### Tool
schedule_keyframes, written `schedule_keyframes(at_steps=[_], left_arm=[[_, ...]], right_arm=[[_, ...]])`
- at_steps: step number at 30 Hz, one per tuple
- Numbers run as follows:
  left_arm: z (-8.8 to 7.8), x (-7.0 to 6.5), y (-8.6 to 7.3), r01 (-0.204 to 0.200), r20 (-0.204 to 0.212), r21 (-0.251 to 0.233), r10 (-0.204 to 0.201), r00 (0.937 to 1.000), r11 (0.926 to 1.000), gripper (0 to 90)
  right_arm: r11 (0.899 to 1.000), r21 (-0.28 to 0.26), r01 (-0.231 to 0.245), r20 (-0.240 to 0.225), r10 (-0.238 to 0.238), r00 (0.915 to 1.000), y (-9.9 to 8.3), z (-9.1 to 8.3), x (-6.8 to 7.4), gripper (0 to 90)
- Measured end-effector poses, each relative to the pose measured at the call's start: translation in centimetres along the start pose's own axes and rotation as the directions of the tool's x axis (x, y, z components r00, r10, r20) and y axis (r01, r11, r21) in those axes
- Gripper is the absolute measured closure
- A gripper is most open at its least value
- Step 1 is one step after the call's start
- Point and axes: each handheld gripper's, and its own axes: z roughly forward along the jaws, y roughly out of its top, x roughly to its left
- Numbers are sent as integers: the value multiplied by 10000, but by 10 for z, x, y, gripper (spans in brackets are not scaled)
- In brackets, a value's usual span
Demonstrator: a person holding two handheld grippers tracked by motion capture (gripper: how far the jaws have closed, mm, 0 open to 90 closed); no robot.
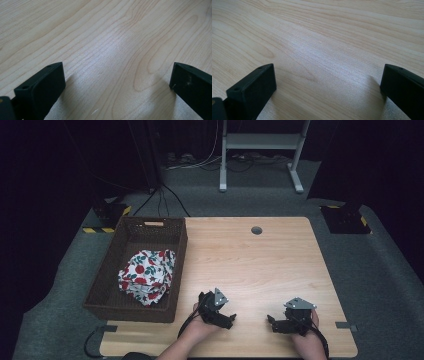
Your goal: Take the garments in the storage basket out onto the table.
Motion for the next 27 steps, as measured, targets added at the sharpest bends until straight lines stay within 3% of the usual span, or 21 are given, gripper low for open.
schedule_keyframes(at_steps=[16,27], left_arm=[[-1,0,0,-37,148,0,37,9999,10000,6],[-2,0,-1,-198,515,-105,204,9985,9997,11]], right_arm=[[10000,-1,3,-24,-3,10000,0,0,0,0],[10000,-4,18,-32,-18,10000,0,0,0,0]])
